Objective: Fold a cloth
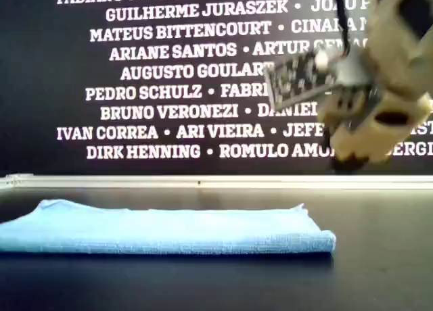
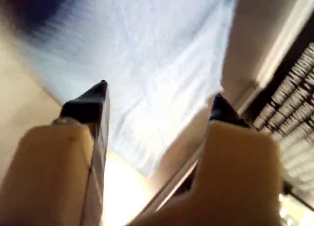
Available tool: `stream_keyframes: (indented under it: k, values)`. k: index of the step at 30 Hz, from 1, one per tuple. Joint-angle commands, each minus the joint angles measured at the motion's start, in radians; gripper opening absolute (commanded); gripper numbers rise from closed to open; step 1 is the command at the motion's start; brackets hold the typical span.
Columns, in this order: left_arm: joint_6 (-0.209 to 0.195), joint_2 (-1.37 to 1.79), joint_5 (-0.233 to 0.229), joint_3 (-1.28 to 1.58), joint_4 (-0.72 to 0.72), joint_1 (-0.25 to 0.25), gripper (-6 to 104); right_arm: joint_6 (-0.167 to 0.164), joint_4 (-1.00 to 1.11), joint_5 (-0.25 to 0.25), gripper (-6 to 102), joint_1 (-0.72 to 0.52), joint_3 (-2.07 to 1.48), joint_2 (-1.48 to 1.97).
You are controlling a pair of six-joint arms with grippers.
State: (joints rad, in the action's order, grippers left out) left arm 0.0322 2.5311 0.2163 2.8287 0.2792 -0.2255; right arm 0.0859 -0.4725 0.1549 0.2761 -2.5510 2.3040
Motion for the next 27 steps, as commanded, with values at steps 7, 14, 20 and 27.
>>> stream_keyframes:
  k: [7,14,20,27]
  values:
    - [0.005,0.376,-0.008,0.179,-0.008,0.025,73,0.005,0.000,-0.006,53,-0.005,-0.163,0.483]
    - [0.006,0.543,-0.008,0.176,-0.009,0.094,73,-0.008,0.000,-0.006,53,-0.003,-0.279,0.655]
    - [0.005,0.558,-0.008,0.117,-0.009,0.169,73,-0.008,0.002,-0.008,54,-0.006,-0.308,0.637]
    - [0.006,0.558,-0.006,0.133,-0.009,0.167,73,-0.009,0.017,0.008,55,0.008,-0.184,0.287]
